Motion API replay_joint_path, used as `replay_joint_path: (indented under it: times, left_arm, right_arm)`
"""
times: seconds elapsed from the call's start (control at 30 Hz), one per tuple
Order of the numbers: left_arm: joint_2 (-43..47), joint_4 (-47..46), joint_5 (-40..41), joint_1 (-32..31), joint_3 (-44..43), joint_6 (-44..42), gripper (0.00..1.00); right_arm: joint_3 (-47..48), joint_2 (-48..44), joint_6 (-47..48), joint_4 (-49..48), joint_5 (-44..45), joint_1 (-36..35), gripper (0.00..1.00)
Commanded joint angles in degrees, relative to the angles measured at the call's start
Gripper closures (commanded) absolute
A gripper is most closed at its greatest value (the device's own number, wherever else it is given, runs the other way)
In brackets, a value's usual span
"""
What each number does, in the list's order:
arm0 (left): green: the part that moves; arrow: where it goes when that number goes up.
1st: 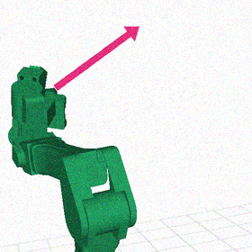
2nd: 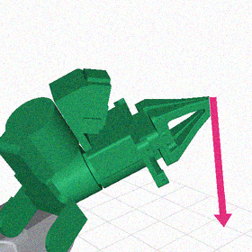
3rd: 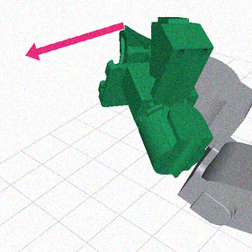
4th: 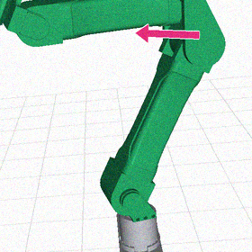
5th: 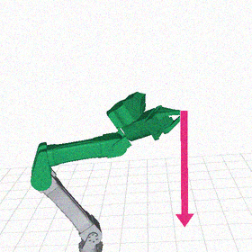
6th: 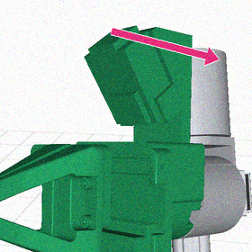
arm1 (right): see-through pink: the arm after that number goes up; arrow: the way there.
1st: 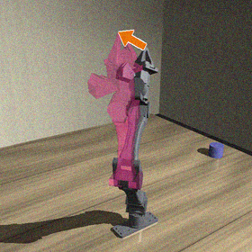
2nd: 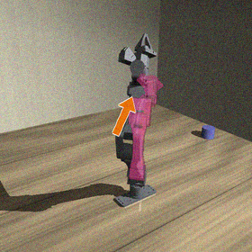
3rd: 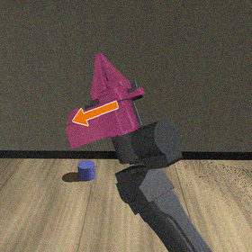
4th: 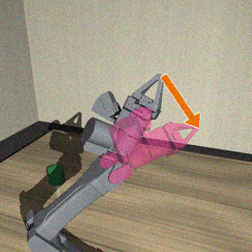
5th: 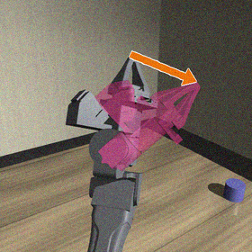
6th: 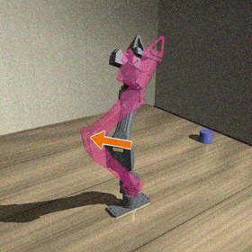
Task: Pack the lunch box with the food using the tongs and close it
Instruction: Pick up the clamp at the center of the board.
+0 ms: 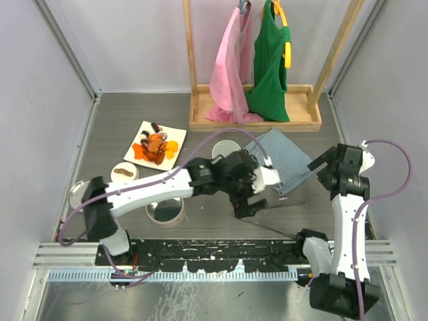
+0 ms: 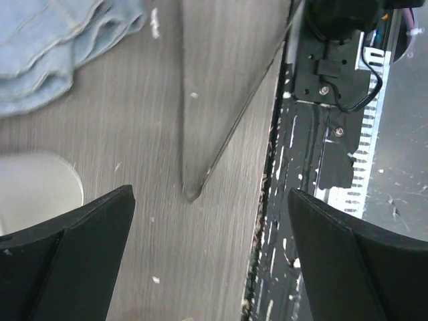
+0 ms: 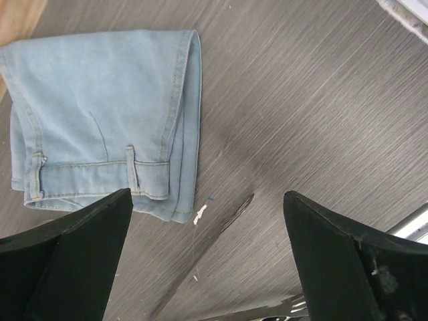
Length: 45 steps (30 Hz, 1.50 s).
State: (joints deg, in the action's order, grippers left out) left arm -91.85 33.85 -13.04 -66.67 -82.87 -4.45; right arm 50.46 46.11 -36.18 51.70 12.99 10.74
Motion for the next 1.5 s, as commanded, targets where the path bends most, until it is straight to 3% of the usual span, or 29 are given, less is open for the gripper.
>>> replay_joint_path:
  times: [0.0, 0.23, 0.43, 1.0, 1.37, 1.47]
  left_arm:
    - [-9.86, 10.05, 1.48, -5.39, -11.57, -11.16, 0.01]
    - [-28.43, 29.75, 8.93, -9.79, -30.38, -15.24, 0.01]
    - [-34.41, 31.70, 12.04, -9.90, -36.30, -13.91, 0.02]
    - [-37.47, 16.89, 12.16, -9.88, -30.86, -11.43, 0.05]
    - [-37.66, 9.96, 15.39, -9.91, -23.52, -10.76, 0.35]
    - [-35.33, 9.51, 16.56, -9.81, -19.90, -10.48, 0.39]
  right_arm:
    - [0.26, 2.54, 5.59, -2.22, -13.37, 6.70, 0.00]
    - [-2.71, -0.02, 2.83, -1.74, -3.05, 8.38, 0.00]
    - [-4.26, -2.29, 0.13, -1.05, -0.99, 8.42, 0.00]
    - [-1.52, -1.85, 0.46, -1.47, 2.94, 8.68, 0.00]
    - [-0.66, -1.47, 0.76, -2.16, 0.80, 8.68, 0.00]
    - [-1.12, -1.48, 0.95, -2.47, 0.11, 8.68, 0.00]
